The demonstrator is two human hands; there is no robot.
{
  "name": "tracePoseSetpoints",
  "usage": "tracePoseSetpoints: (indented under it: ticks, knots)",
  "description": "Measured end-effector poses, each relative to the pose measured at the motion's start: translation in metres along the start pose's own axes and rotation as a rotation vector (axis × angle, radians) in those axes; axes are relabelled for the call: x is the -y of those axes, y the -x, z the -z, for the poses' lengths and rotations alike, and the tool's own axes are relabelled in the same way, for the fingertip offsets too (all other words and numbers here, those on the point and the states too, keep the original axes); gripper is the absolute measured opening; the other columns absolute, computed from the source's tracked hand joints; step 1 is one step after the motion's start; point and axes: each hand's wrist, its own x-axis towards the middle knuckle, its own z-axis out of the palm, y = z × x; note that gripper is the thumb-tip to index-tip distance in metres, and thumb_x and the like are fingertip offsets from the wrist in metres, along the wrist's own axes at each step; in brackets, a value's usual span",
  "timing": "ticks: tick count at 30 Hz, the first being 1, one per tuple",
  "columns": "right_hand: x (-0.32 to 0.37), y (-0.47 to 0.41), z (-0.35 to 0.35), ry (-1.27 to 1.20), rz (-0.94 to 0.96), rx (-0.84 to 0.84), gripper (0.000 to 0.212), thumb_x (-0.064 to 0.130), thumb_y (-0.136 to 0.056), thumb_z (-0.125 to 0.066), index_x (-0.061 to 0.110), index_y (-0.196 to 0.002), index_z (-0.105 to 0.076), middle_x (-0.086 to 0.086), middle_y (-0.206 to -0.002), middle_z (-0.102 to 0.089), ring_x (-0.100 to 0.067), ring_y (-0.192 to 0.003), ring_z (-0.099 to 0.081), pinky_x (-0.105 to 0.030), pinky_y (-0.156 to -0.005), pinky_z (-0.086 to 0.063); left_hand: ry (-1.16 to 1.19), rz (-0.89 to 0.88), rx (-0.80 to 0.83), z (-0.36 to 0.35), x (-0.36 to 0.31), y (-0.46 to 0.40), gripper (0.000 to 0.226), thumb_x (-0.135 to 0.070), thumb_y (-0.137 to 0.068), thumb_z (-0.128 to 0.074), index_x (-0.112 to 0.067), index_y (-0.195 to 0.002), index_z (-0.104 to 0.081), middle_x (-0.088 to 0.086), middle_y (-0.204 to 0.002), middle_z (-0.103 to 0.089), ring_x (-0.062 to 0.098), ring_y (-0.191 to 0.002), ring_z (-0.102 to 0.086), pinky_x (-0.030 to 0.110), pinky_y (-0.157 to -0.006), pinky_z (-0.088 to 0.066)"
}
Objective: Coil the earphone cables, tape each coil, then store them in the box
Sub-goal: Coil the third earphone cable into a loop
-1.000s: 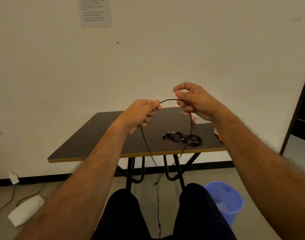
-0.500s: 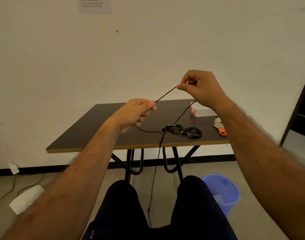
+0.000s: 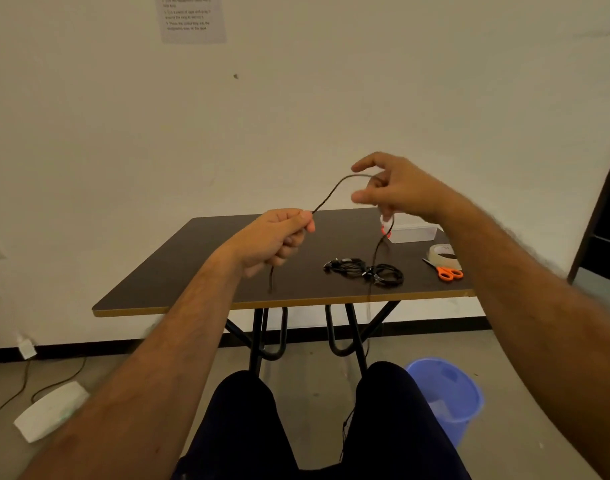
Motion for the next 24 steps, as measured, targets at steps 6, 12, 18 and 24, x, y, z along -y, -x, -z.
tracePoseSetpoints:
  ticks: [6,12,18,24]
  knots:
    - [0.000,-0.001,-0.030,-0.204,0.043,0.324,0.044,0.012,-0.083,-0.076,0.009,-0.124,-0.059,-0.022,-0.074,-0.048,-0.018,-0.050,-0.041,-0.023,-0.046,-0.043,0.105,0.008,0.038,-0.015,-0.009,-0.004,0.032,-0.035,-0.106,-0.038,-0.019,-0.083,-0.055,-0.008,-0.059,-0.027,0.006,-0.047,-0.017,0.019,-0.043,-0.011]
    - [0.017,0.004,-0.029,-0.013,0.225,-0.019,0.005,0.013,-0.090,-0.070,0.012,-0.085,-0.072,-0.001,-0.062,-0.057,-0.002,-0.049,-0.041,-0.011,-0.050,-0.035,0.253,0.023,0.087,-0.020,0.000,0.004,0.034,-0.036,-0.105,-0.037,-0.019,-0.081,-0.052,-0.006,-0.060,-0.026,0.007,-0.049,-0.014,0.020,-0.042,-0.011]
    - [-0.006,0.008,-0.043,-0.224,0.101,0.012,0.008,0.007,-0.096,-0.058,0.012,-0.096,-0.064,-0.002,-0.059,-0.052,-0.012,-0.045,-0.040,-0.026,-0.048,-0.039,0.364,0.043,0.103,-0.044,0.016,0.012,0.035,-0.036,-0.106,-0.035,-0.020,-0.078,-0.048,-0.007,-0.059,-0.027,0.006,-0.047,-0.016,0.022,-0.043,-0.009]
    - [-0.023,0.025,-0.062,-0.395,0.108,0.296,0.019,0.009,-0.090,-0.062,0.005,-0.108,-0.067,-0.021,-0.075,-0.058,-0.012,-0.047,-0.037,-0.021,-0.043,-0.032,0.362,0.076,0.080,-0.050,0.022,0.013,0.034,-0.035,-0.107,-0.034,-0.020,-0.079,-0.047,-0.008,-0.056,-0.027,0.005,-0.045,-0.016,0.018,-0.040,-0.011]
